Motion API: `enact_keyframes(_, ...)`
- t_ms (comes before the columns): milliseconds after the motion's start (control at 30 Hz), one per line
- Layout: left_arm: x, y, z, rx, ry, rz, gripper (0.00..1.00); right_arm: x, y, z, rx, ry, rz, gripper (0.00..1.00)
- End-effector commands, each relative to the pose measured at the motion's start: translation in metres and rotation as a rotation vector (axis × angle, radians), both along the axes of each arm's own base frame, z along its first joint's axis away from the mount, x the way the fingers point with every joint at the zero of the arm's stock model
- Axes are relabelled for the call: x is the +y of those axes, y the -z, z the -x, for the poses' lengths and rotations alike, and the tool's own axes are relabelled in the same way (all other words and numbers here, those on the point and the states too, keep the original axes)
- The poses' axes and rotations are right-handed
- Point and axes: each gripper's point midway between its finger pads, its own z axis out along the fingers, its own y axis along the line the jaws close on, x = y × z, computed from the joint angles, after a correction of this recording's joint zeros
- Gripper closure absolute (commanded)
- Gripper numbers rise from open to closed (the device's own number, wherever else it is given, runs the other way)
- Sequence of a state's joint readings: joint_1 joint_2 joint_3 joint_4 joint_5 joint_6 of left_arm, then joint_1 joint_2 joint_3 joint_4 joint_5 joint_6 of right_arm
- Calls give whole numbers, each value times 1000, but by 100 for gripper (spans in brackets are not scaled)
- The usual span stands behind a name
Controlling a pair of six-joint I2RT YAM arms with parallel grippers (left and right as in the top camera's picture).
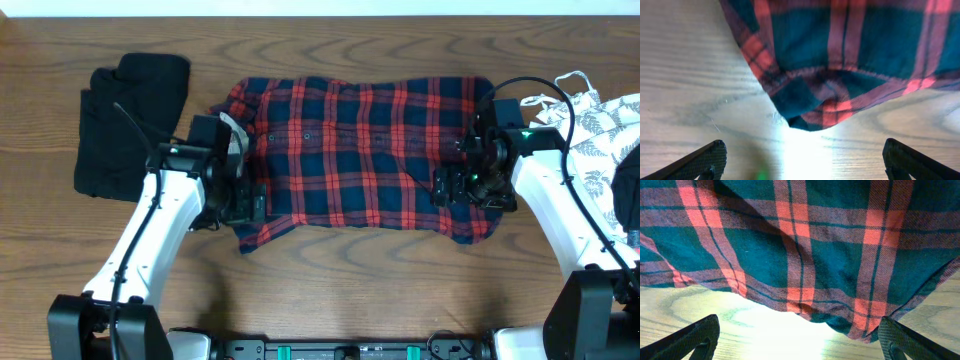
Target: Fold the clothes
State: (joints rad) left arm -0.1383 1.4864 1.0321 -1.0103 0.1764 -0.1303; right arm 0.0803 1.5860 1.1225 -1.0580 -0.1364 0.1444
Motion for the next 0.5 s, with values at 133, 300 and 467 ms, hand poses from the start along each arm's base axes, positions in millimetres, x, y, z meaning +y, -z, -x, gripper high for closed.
enact_keyframes(133,2,4,3,5,-4,-6,0,-2,-3,0,-16,-16,20,1)
enact_keyframes(300,2,4,3,5,-4,-5,0,-1,-2,1,-14,-17,20,1)
enact_keyframes(467,-2,3,3,7,-4,15,1,-2,-2,2,-10,-17,20,1)
